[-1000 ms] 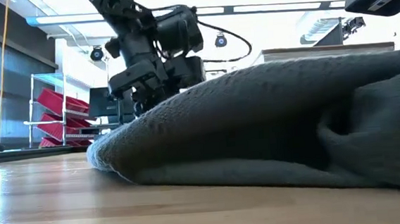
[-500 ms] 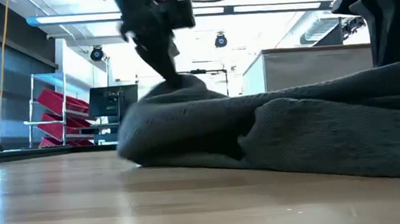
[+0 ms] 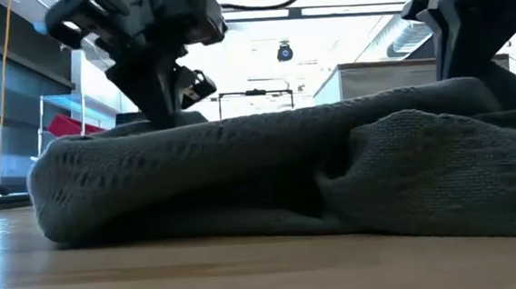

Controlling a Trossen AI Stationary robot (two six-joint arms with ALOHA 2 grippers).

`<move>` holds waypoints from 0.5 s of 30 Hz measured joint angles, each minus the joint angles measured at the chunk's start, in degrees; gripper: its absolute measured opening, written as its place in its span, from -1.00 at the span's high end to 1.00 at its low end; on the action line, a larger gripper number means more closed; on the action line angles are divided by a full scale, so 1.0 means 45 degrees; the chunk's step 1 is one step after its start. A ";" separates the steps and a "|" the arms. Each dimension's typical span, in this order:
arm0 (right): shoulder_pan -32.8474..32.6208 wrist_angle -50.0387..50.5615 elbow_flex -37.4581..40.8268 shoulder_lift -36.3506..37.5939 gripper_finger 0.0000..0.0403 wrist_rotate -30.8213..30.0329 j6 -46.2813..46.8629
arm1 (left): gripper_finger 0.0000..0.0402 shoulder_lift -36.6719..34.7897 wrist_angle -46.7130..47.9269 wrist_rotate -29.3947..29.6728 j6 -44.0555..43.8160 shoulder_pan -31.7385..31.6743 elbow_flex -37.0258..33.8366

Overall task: Fold towel
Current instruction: Fold the gray towel

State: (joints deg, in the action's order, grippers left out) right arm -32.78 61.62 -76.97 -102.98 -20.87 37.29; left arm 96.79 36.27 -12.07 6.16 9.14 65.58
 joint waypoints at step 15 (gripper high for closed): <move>0.0127 0.0000 0.0000 0.0000 1.00 0.0584 -0.0294 | 0.14 -0.0406 0.0719 0.0201 -0.1351 0.0128 0.0010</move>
State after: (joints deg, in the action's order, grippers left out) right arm -32.21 61.62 -76.97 -102.98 -18.24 35.97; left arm 94.97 39.51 -11.17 0.08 9.72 65.63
